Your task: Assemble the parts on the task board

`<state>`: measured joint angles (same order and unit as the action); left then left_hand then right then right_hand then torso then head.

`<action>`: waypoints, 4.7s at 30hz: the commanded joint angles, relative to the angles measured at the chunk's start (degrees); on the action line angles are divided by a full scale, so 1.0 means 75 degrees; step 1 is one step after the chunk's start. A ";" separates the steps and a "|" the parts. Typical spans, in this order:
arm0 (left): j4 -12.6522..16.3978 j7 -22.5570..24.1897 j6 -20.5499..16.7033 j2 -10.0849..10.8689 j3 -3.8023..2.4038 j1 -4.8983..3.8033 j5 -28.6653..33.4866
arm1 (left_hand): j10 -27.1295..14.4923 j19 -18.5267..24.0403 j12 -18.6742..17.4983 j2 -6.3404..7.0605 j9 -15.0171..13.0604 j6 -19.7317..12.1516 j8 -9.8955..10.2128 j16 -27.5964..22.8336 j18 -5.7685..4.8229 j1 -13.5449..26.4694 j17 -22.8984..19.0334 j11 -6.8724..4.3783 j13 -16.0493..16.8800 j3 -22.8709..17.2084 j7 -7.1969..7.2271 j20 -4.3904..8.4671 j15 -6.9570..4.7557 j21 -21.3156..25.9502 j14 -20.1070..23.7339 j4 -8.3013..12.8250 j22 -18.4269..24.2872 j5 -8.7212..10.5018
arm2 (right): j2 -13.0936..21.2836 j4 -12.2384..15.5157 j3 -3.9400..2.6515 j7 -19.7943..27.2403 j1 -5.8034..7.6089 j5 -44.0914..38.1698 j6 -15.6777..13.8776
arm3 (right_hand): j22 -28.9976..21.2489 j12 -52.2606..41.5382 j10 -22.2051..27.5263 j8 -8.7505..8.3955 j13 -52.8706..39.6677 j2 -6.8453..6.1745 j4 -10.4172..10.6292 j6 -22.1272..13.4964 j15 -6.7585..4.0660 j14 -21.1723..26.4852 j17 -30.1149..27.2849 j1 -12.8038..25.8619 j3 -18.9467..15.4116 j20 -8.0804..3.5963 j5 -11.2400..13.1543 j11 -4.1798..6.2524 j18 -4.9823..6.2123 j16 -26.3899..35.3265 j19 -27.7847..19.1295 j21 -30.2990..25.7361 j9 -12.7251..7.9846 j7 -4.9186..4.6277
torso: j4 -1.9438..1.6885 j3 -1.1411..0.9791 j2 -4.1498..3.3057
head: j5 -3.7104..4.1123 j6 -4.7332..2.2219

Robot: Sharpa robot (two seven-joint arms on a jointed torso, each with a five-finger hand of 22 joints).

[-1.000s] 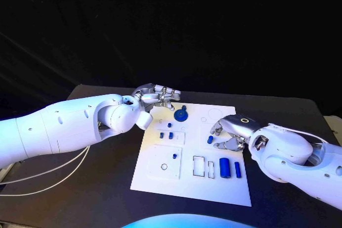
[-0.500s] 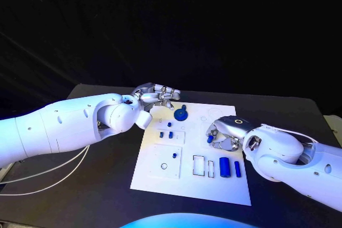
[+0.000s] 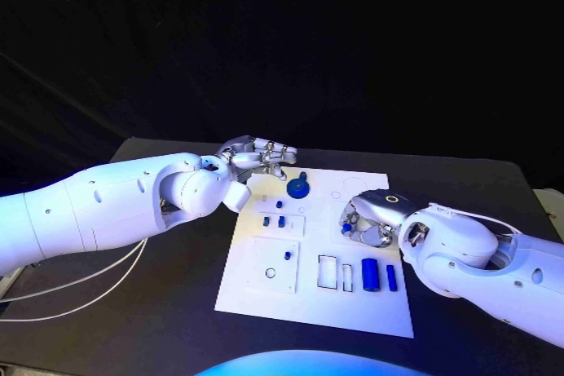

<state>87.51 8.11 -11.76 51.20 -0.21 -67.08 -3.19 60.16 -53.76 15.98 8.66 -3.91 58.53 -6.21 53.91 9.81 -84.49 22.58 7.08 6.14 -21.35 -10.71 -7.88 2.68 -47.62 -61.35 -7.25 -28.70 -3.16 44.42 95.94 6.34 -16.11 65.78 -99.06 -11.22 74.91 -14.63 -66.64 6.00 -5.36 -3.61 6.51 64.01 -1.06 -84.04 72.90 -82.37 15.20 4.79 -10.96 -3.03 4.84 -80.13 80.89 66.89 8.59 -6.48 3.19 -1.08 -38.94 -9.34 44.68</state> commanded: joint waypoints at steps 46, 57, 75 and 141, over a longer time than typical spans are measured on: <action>-0.0033 -0.0037 0.0205 -0.0159 -0.0004 -0.0008 0.0019 | -0.0050 -0.0025 0.0071 -0.0101 0.0003 -0.0059 -0.0036 -0.0057 0.0097 0.0055 -0.0014 -0.0005 0.0016 0.0047 -0.0021 -0.0027 0.0018 0.0059 0.0056 -0.0010 0.0022 -0.0023 | -0.1023 0.1132 -0.0013 0.0497 -0.0560 0.0411 -0.0994 | 0.0992 0.0242 -0.0427 0.0247 0.0070 -0.0050 -0.0196 0.0316 -0.0086 -0.0374 0.0034 0.0058 0.0632 -0.0057 -0.0005 0.0062 -0.0075 -0.0078 0.0122 0.0151 0.0257 0.0054 | -0.0006 0.0012 0.0006 | -0.0253 0.0190; -0.0034 -0.0066 0.0241 -0.0208 -0.0004 -0.0009 0.0018 | -0.0061 -0.0030 0.0083 -0.0118 0.0003 -0.0062 -0.0040 -0.0062 0.0098 0.0058 -0.0019 -0.0007 0.0018 0.0051 -0.0018 -0.0029 0.0018 0.0072 0.0054 -0.0011 0.0032 -0.0023 | -0.1456 0.0598 0.0040 0.0620 -0.0773 0.0490 -0.0954 | 0.1003 0.0266 -0.0440 0.0248 0.0075 -0.0066 -0.0217 0.0308 -0.0082 -0.0376 0.0040 0.0071 0.0670 -0.0055 -0.0055 0.0057 -0.0077 -0.0083 0.0126 0.0161 0.0269 0.0043 | -0.0003 0.0005 0.0001 | -0.0318 0.0217; -0.0052 -0.0072 0.0265 -0.0261 -0.0004 -0.0009 0.0015 | -0.0061 -0.0030 0.0083 -0.0118 0.0003 -0.0062 -0.0040 -0.0062 0.0098 0.0058 -0.0019 -0.0007 0.0018 0.0051 -0.0018 -0.0029 0.0018 0.0072 0.0054 -0.0011 0.0032 -0.0023 | -0.1627 0.0232 0.0100 0.0735 -0.0913 0.0613 -0.0875 | 0.1012 0.0305 -0.0465 0.0255 0.0081 -0.0078 -0.0269 0.0300 -0.0076 -0.0376 0.0042 0.0078 0.0748 -0.0051 -0.0167 0.0049 -0.0076 -0.0088 0.0124 0.0153 0.0293 0.0027 | 0.0004 0.0006 0.0001 | -0.0406 0.0293; -0.0063 -0.0166 0.0353 -0.0235 -0.0004 -0.0011 -0.0048 | -0.0087 -0.0039 0.0110 -0.0134 0.0002 -0.0074 -0.0047 -0.0075 0.0098 0.0084 -0.0029 -0.0004 0.0022 0.0074 -0.0020 -0.0033 0.0021 0.0104 0.0055 -0.0019 0.0054 -0.0021 | -0.1701 0.0266 0.0163 0.0467 -0.1091 0.0274 -0.1351 | 0.1056 0.0419 -0.0209 -0.0302 0.0039 -0.0554 -0.0303 -0.1228 -0.0014 -0.0354 -0.0023 0.0551 0.0858 0.0025 -0.0128 -0.0014 -0.0056 -0.0081 0.0095 0.0033 -0.0114 -0.0116 | 0.0010 0.0002 0.0006 | -0.0419 0.0314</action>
<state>86.98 6.86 -10.31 49.49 -0.22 -67.10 -3.32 59.74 -53.76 16.49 8.21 -3.91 58.32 -6.21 53.67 9.81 -84.04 22.41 7.08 6.23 -21.20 -10.92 -7.88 2.68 -47.14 -61.35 -7.40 -28.34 -3.16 31.54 97.59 7.56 -12.68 57.68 -96.27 -19.09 74.91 -11.24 -68.22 3.73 -4.99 -7.41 4.52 54.96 -0.81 -84.03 72.71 -78.28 21.52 5.23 -12.11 -3.41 4.83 -80.46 81.26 66.89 7.80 -7.24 3.23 -1.05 -38.89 -12.50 47.11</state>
